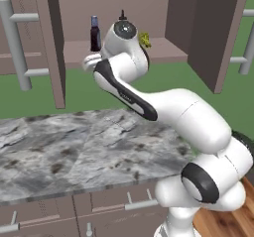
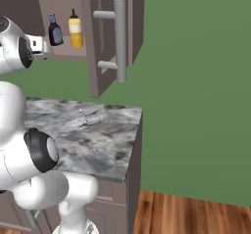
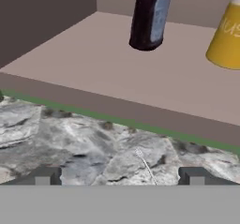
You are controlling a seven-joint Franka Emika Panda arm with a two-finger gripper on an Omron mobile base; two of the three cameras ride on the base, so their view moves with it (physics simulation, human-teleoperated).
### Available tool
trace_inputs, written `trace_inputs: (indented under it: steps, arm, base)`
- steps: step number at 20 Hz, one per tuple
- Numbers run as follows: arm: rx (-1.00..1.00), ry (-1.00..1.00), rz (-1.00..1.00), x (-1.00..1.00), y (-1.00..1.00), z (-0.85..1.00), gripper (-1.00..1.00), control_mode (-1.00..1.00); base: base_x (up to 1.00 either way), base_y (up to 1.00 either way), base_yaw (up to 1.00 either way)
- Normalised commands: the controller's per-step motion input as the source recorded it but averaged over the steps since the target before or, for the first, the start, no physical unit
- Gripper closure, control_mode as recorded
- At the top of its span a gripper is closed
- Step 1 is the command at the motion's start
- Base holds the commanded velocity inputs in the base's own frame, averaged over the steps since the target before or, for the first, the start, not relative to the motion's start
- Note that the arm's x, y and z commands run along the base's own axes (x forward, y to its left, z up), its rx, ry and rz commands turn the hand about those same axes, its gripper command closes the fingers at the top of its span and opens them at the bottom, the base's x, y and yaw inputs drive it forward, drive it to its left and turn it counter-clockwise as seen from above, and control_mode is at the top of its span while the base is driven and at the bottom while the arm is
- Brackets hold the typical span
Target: Pick the mustard and condiment bottle from the counter and place them in the cabinet.
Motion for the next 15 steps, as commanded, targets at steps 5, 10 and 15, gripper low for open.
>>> trace_inputs:
  steps: [5, 10, 15]
  arm:
    - [0.00, 0.00, 0.00, -0.69, -0.49, -0.41, -1.00, -1.00]
    - [-0.01, 0.00, 0.00, -0.57, -0.54, -0.62, -1.00, -1.00]
    - [-0.05, 0.02, 0.00, -0.56, -0.42, -0.89, -1.00, -1.00]
  base:
    - [0.00, 0.00, 0.00]
    - [0.00, 0.00, 0.00]
    - [0.00, 0.00, 0.00]
